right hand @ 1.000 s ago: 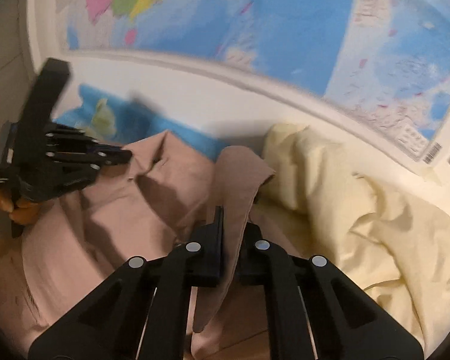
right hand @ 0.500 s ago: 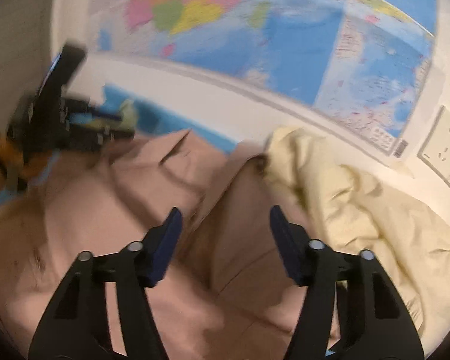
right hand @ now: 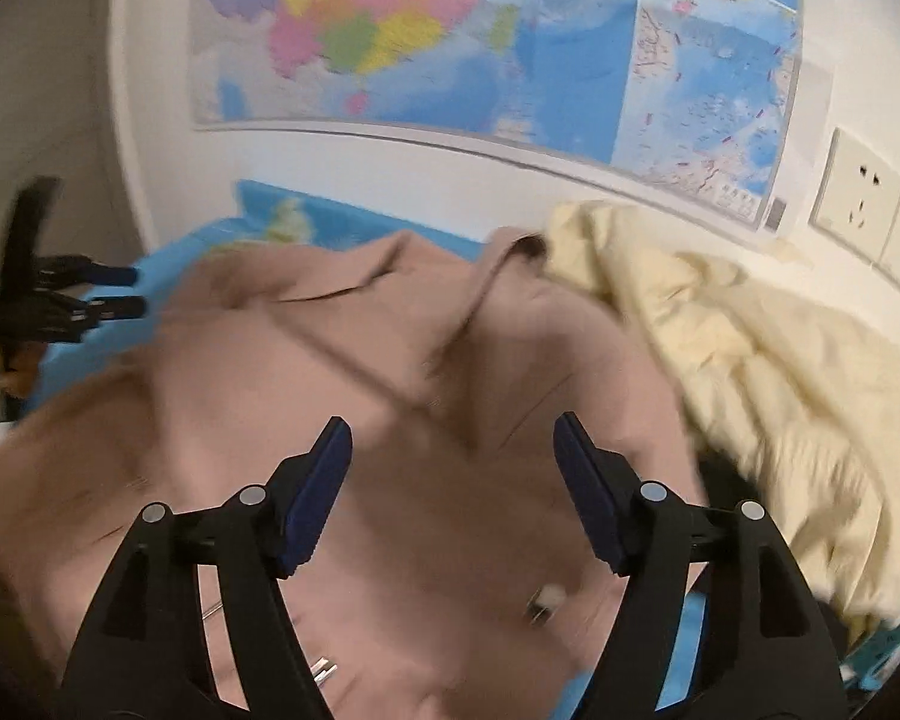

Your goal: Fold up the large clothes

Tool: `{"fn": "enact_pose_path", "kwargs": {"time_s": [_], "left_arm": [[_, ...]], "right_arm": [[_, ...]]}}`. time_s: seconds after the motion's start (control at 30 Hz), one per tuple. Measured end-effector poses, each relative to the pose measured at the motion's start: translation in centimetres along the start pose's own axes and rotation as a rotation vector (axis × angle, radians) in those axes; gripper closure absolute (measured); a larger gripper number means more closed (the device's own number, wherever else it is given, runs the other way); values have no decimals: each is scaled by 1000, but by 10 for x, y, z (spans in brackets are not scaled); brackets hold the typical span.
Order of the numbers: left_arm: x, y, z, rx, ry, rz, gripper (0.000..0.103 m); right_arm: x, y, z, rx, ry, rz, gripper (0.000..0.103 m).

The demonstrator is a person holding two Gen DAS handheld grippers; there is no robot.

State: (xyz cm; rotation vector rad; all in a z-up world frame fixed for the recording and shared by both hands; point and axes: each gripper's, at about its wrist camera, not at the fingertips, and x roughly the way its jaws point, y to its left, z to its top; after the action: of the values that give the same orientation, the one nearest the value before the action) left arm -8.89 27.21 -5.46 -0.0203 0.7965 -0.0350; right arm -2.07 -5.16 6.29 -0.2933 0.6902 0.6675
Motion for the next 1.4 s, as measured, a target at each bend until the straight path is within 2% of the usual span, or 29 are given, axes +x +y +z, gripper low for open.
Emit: {"fn": "enact_pose_path", "kwargs": {"time_s": [0.1,0.13,0.2,0.23,0.3,0.37,0.47,0.53,0.6,0.7,0.9,1.03,1.1,1.23,1.3,1.4], "left_arm": [[-19,4,-25,-31,4,-18,35],[-24,5,-31,-38,4,-20,32],[-32,2,-46,-37,20,-41,30],[-34,0,-50,-35,23,-44,30],[-39,-3,-61,-40,31,-54,29],[-45,-6,-73,-55,46,-89,29],[-54,-9,-90,-59,53,-118,27],[-60,-8,-100,-62,54,-132,26],[-66,-6,-108,-74,52,-152,26],[-71,-1,-118,-118,60,-203,26],[-76,-1,-137,-150,88,-273,26],[-74,-4,-152,-181,122,-332,23],[-76,-6,-157,-179,115,-338,22],[-80,-18,-161,-161,138,-427,15],[-81,-30,-164,-129,151,-433,13],[-84,-45,-166,-93,160,-461,7]], "right_arm": [[-11,14,-20,-30,25,43,34],[-12,24,-29,-57,40,55,34],[3,39,-43,-87,92,48,34],[8,41,-50,-81,114,40,35],[32,41,-60,-66,172,-33,36],[43,36,-66,-44,202,-80,39],[28,31,-70,31,165,-24,33],[6,33,-73,36,126,-10,24],[-13,31,-79,65,109,12,23],[-45,23,-104,175,95,109,12],[-86,-3,-158,400,101,158,10],[-93,-17,-188,543,106,244,8],[-94,-14,-197,559,111,270,8],[-85,1,-200,542,134,319,8],[-81,9,-197,520,131,347,8],[-81,19,-196,501,120,427,11]]}}
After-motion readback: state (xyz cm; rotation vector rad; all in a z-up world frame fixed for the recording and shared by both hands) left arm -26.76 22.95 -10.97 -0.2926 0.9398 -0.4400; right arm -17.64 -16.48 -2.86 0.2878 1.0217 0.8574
